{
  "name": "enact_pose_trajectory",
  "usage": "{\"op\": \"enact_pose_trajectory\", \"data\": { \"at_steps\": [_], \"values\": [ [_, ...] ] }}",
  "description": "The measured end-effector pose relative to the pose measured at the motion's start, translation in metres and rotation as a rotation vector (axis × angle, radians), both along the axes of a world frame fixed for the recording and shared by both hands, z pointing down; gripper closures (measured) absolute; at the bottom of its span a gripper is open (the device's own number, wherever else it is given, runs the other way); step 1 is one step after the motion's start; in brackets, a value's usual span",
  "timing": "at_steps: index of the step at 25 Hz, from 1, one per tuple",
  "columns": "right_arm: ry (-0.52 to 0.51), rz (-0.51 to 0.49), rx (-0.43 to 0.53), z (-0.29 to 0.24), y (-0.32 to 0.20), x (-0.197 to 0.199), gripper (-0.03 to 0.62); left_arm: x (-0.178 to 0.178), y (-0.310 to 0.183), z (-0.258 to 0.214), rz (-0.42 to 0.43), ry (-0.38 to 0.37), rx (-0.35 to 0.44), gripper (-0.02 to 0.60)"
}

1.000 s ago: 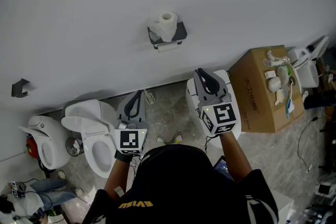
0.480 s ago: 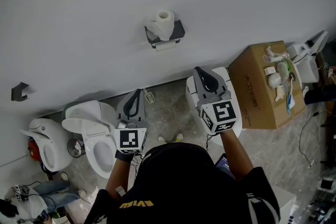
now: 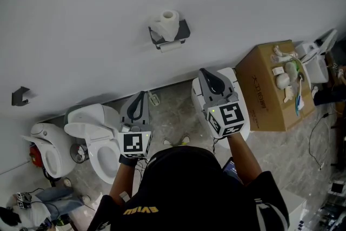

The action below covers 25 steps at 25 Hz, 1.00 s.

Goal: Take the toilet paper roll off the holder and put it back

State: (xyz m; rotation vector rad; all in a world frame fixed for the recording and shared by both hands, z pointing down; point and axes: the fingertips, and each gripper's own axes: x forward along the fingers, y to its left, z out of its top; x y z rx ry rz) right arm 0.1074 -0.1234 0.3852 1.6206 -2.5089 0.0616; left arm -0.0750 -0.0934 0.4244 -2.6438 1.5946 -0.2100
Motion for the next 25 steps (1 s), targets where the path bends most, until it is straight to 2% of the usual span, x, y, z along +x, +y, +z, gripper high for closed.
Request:
{"op": "enact_pose_trajectory", "data": {
  "at_steps": [25],
  "values": [
    [0.011,0.015,0.015,-0.009,0.010,-0.012,0.602,-0.025,0.009,0.003,-0.014,0.016,0.004,0.569]
  ]
}}
